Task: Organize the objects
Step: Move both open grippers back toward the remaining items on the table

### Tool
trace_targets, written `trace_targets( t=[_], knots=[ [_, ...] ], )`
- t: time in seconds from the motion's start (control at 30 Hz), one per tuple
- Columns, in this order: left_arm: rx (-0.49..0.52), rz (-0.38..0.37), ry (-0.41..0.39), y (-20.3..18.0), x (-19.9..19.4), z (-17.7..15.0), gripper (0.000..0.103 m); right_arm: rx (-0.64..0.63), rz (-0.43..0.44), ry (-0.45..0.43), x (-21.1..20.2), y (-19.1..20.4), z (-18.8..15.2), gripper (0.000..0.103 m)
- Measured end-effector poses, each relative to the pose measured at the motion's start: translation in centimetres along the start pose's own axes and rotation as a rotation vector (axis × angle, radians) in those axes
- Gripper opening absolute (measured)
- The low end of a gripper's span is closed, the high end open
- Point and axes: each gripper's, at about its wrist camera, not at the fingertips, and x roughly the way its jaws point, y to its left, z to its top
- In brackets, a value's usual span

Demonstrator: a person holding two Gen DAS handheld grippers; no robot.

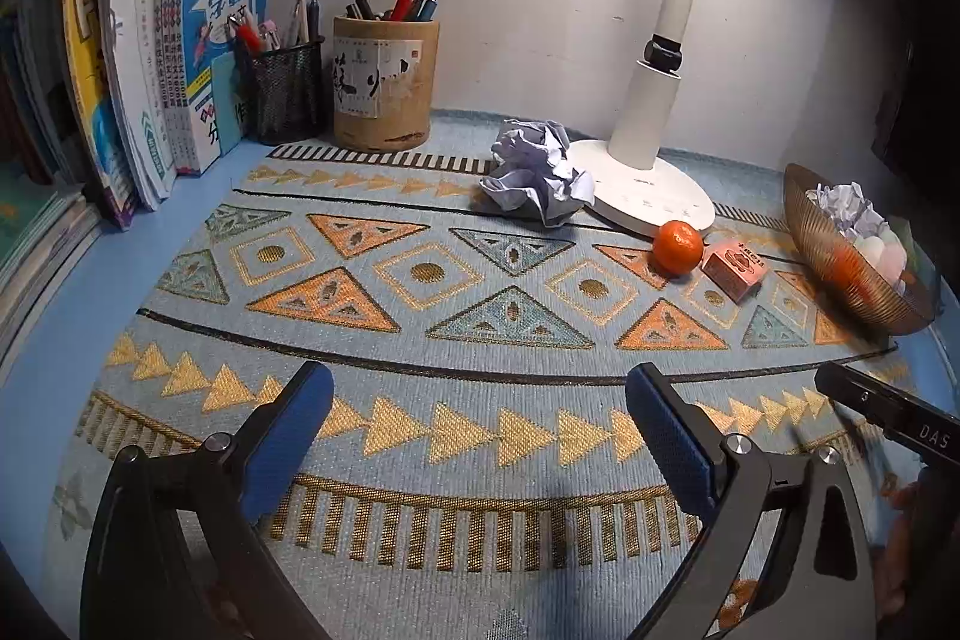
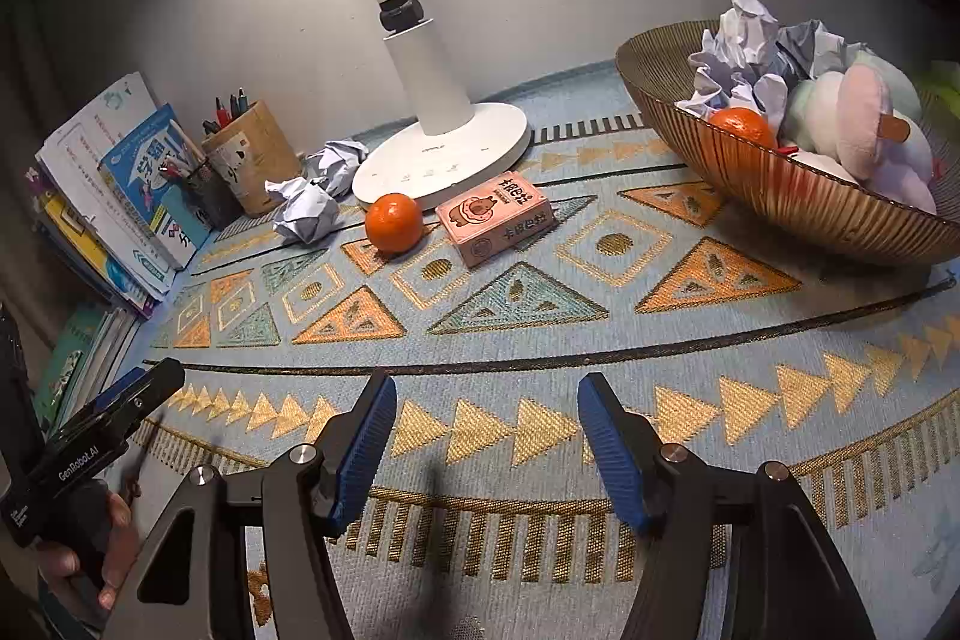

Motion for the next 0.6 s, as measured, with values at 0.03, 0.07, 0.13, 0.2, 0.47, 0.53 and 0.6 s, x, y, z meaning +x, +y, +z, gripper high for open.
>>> trace_targets(
  t=[0.03,0.07,0.13,0.2,0.47,0.53,0.6],
  knots=[
    [0.003,0.003,0.007,-0.1,0.1,0.0,0.098,0.004,-0.002,-0.004,-0.1,-0.1,0.0,0.061],
    [0.003,-0.002,0.019,-0.1,0.2,0.2,0.098,0.008,-0.005,-0.005,-0.1,-0.1,0.1,0.061],
    [-0.017,-0.044,0.048,0.2,0.5,0.9,0.098,0.013,-0.023,0.012,0.2,0.0,0.1,0.061],
    [-0.072,-0.111,0.076,0.7,0.9,2.4,0.098,0.011,-0.012,0.069,1.2,0.2,0.7,0.061],
    [-0.232,-0.202,0.146,0.5,7.6,9.6,0.097,-0.021,-0.029,0.098,5.4,3.2,6.3,0.048],
    [-0.278,-0.182,0.171,0.4,10.0,9.9,0.097,-0.013,-0.080,0.109,7.1,3.4,6.8,0.046],
    [-0.279,-0.141,0.179,-0.2,11.8,10.1,0.097,-0.011,-0.102,0.121,8.3,3.4,7.0,0.046]
  ],
)
